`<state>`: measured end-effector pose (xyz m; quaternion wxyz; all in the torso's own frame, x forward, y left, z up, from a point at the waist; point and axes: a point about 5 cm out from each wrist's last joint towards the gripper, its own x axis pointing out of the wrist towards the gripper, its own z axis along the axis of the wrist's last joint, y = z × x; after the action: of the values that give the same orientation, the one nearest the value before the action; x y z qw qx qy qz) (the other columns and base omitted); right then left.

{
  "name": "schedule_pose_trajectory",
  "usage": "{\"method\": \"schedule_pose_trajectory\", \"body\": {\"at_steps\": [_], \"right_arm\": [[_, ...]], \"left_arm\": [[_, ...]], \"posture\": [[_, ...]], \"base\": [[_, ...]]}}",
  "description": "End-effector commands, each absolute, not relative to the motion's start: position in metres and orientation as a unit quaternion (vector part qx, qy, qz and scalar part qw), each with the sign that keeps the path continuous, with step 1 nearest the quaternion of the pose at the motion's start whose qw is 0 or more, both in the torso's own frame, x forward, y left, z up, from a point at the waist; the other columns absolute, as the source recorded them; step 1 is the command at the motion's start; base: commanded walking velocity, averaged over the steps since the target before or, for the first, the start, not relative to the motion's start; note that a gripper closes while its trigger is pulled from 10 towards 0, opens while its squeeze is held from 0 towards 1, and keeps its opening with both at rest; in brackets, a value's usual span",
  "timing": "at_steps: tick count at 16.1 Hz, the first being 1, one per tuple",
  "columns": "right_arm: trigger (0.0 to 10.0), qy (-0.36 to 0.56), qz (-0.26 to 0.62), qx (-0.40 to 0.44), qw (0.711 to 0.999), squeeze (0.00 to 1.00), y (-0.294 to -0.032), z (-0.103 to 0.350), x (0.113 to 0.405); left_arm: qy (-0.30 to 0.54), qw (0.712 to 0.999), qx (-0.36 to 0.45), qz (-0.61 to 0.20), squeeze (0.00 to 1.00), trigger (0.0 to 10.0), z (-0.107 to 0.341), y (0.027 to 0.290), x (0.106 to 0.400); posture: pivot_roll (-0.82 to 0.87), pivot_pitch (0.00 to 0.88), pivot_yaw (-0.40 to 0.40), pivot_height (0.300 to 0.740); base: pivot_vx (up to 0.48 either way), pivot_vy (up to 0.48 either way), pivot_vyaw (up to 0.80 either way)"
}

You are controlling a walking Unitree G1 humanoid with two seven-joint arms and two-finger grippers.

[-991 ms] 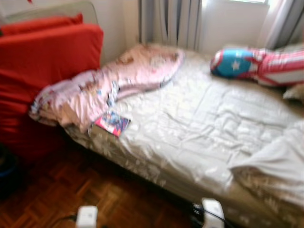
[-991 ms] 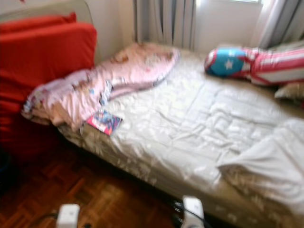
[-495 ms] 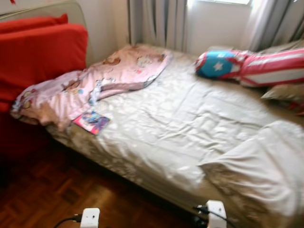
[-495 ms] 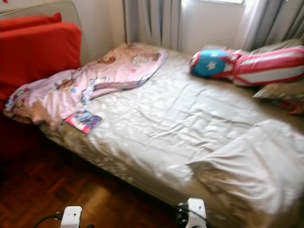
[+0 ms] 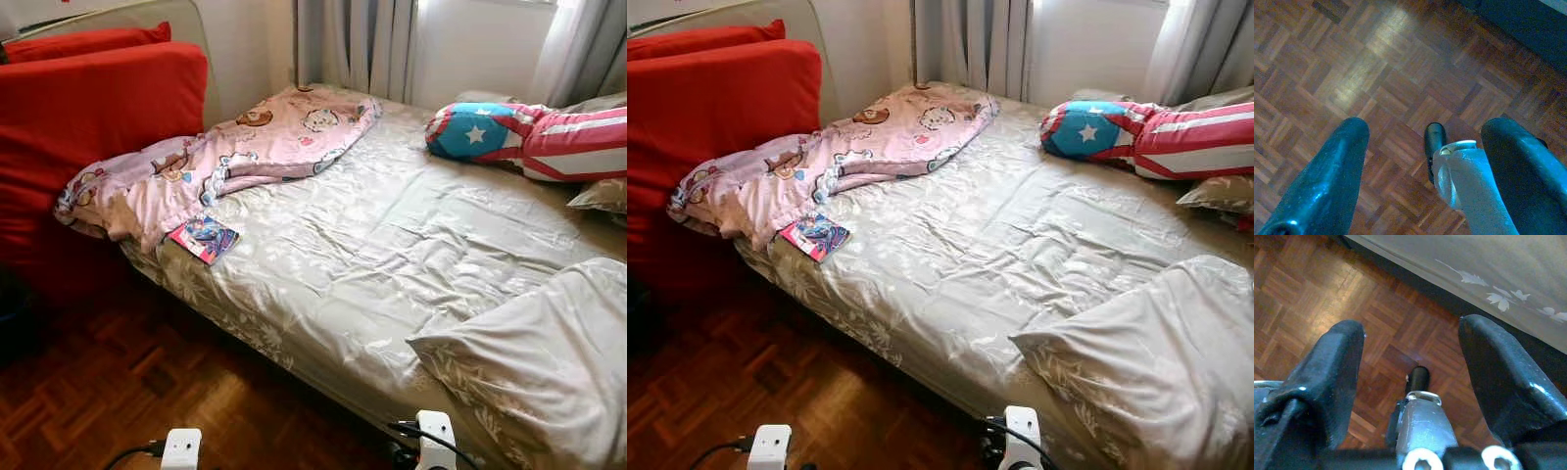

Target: Clean up the room

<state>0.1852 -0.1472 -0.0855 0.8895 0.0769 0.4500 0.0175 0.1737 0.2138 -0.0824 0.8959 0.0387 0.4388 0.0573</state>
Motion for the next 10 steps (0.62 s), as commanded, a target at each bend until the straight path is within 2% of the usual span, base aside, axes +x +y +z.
{"method": "schedule_pose_trajectory", "body": {"at_steps": [1,5,6,10], "right_arm": [[10.0,0.452,0.021,0.079,0.889,0.0,-0.1457,-0.0853,0.1857],[10.0,0.453,0.022,0.076,0.888,0.0,-0.1469,-0.0855,0.1853],[10.0,0.453,0.023,0.076,0.888,0.0,-0.1471,-0.0855,0.1854],[10.0,0.454,0.024,0.073,0.888,0.0,-0.1478,-0.0855,0.1855]], "left_arm": [[0.44,0.895,0.041,0.061,0.0,10.0,-0.0819,0.2179,0.1734],[0.442,0.894,0.045,0.057,0.0,10.0,-0.0826,0.218,0.1716],[0.443,0.893,0.051,0.056,0.0,10.0,-0.0826,0.2182,0.1716],[0.445,0.892,0.048,0.06,0.0,10.0,-0.0834,0.2175,0.1704]], "posture": [[0.05,0.0,-0.016,0.74],[0.05,0.0,-0.021,0.74],[0.05,0.0,-0.023,0.74],[0.04,0.0,-0.026,0.74]], "base": [[0.0,0.0,-0.76],[0.0,0.0,-0.75],[0.0,-0.48,-0.74],[0.0,0.0,-0.74]]}}
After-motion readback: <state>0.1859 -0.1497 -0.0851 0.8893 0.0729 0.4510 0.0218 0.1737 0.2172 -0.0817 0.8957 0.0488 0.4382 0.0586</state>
